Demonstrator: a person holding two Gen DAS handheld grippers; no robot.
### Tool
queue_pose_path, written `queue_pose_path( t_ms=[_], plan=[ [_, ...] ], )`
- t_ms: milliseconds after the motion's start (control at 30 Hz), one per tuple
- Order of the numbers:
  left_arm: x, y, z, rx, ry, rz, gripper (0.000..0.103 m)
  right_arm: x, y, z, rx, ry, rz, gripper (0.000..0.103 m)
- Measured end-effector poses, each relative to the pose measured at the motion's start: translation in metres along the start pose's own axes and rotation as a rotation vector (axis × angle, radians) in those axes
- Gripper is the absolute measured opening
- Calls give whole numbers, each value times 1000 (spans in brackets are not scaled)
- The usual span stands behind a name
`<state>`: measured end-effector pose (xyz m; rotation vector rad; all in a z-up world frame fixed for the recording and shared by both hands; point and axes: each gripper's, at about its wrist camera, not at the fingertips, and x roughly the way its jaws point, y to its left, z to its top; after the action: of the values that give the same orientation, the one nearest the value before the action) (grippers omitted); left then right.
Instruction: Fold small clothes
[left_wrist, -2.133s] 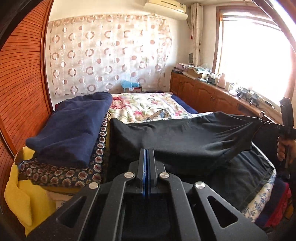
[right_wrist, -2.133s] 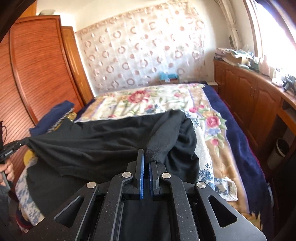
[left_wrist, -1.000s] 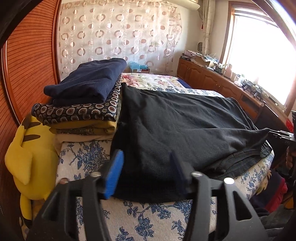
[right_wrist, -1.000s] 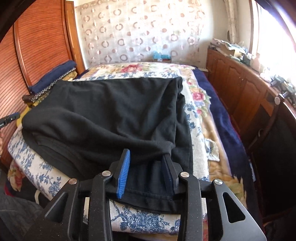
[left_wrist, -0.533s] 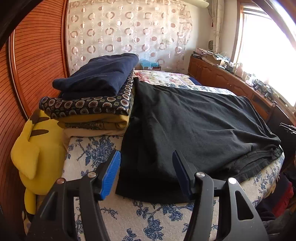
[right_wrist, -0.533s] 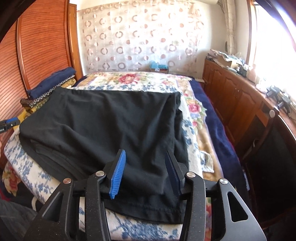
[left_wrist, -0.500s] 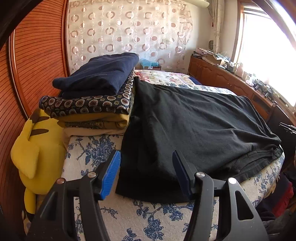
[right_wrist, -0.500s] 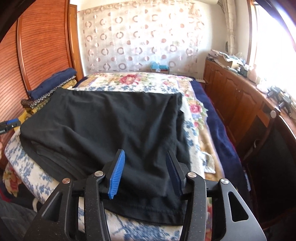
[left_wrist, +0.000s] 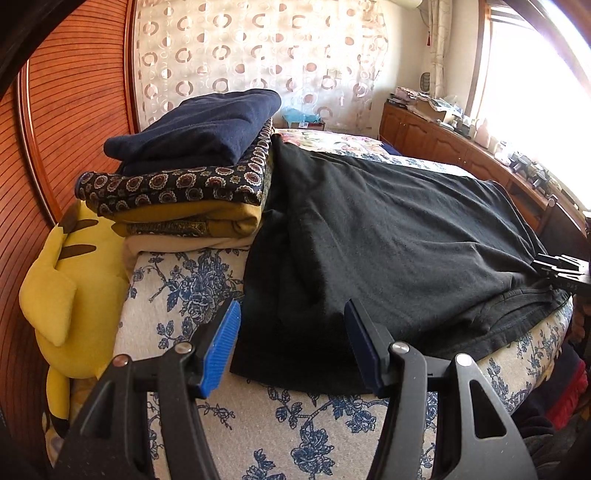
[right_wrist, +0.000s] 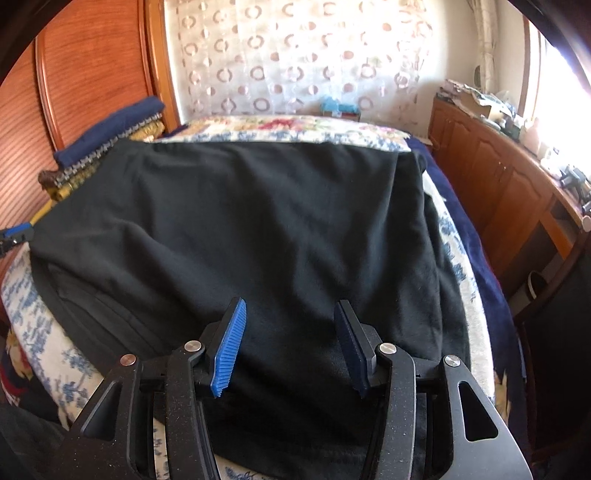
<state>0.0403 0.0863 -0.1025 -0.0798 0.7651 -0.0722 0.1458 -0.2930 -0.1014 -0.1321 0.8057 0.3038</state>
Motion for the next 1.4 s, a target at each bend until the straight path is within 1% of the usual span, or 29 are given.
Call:
queue_pose_path(
  t_ms=[33,133,200,267,567,733,1033,1267,1400],
  plan=[
    [1,0,0,-2,2,0,58,2,0,-2,3,8,-8,51],
    [5,2,-1,-9,13,-1,58,1,3,-6,-1,-4,-27,53],
    [7,3,-1,-15,18,-2,58,1,6,-8,-4,-5,-49,58],
    [9,4,-1,-21,20,-3,58,0,6,-10,1,-9,-70,61],
    [18,9,-4,-57,51,-28,58,-2,5,-14,39,-16,-105,67],
    [19,11,-6,-72,51,-43,58,-4,4,-16,56,-16,-106,71],
    [20,12,-6,-81,52,-57,58,-5,-1,-19,40,-31,-89,73],
    [26,7,-4,-66,64,-54,58,-5,-3,-20,30,-39,-80,74],
    [28,6,-1,-71,65,-74,58,-4,-4,-20,28,-43,-77,75]
  ],
)
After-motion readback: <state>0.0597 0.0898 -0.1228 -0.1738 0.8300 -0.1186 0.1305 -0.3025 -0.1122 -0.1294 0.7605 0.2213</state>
